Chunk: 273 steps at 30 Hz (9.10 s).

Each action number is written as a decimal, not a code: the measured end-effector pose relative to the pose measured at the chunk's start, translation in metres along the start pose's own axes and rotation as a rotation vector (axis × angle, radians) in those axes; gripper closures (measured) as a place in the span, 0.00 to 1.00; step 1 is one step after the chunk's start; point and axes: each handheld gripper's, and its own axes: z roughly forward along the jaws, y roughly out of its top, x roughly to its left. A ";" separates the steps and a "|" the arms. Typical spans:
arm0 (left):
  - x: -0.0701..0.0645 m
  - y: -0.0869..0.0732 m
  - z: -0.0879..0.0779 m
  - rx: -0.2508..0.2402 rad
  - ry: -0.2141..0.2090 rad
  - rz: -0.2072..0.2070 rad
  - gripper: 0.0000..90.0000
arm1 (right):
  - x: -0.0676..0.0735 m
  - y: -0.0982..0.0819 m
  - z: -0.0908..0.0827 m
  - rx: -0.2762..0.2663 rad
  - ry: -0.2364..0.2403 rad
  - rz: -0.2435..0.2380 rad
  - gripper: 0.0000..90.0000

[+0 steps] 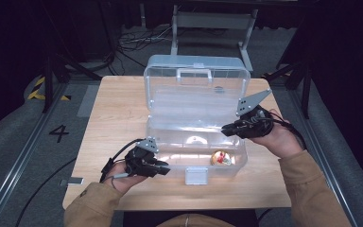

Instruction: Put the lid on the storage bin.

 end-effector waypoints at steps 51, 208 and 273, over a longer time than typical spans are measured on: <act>-0.004 0.005 -0.006 0.027 0.000 -0.043 0.72 | 0.015 -0.011 0.005 0.005 0.028 -0.035 0.94; 0.006 0.016 -0.106 -0.193 0.173 -0.233 0.95 | -0.005 -0.087 -0.025 -0.112 0.031 0.249 1.00; 0.011 0.014 -0.081 0.107 0.122 -0.214 0.95 | 0.002 -0.090 -0.008 0.158 0.111 0.206 1.00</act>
